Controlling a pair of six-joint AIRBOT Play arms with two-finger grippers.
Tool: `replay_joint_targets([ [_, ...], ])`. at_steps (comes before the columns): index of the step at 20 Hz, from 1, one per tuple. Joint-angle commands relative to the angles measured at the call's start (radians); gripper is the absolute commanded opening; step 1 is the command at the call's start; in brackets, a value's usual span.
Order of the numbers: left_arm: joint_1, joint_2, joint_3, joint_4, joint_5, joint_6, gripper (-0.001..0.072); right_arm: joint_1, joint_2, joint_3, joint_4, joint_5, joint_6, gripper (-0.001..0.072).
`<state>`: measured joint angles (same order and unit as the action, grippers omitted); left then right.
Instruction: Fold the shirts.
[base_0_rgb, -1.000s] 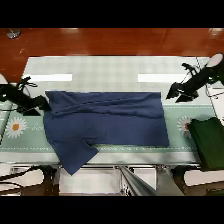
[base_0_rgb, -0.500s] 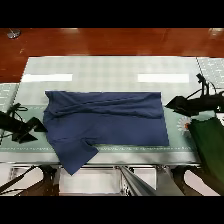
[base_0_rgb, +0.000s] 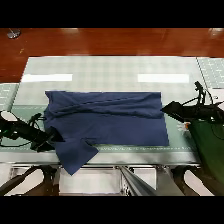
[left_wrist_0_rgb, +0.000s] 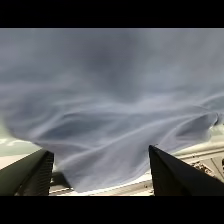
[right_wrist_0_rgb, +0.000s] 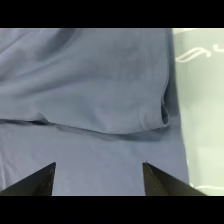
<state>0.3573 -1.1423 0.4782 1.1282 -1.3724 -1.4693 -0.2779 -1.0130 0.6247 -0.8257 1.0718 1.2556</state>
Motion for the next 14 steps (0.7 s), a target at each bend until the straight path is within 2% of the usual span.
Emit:
replay_joint_targets([
  [1,-0.068,0.011,-0.013,-0.037,0.042,0.003,0.0706,-0.018,0.003,0.0,0.016,-0.021,-0.002,0.0631],
  [3,-0.097,0.032,-0.013,-0.04,0.036,0.014,0.07,-0.11,0.003,0.029,0.01,0.006,0.007,0.0631],
  [4,-0.104,0.043,-0.013,-0.039,0.037,0.023,0.0538,-0.171,0.003,0.045,-0.01,0.035,0.014,0.0631],
  [5,-0.104,0.053,-0.013,-0.044,0.036,0.029,0.0213,-0.233,0.003,0.053,-0.048,0.073,0.032,0.0631],
  [6,-0.104,0.066,-0.013,-0.052,0.036,0.049,0.0032,-0.295,0.003,0.053,-0.118,0.121,0.061,0.0631],
  [9,-0.104,0.103,-0.012,-0.066,0.038,0.063,0.0026,-0.345,0.005,0.018,-0.412,0.304,0.187,0.063],
  [10,-0.104,0.115,-0.012,-0.072,0.038,0.063,0.0026,-0.324,0.01,-0.015,-0.437,0.31,0.216,0.063],
  [14,-0.104,0.137,-0.012,-0.082,0.04,0.063,0.0026,-0.197,0.012,-0.139,-0.436,0.353,0.214,0.063],
])
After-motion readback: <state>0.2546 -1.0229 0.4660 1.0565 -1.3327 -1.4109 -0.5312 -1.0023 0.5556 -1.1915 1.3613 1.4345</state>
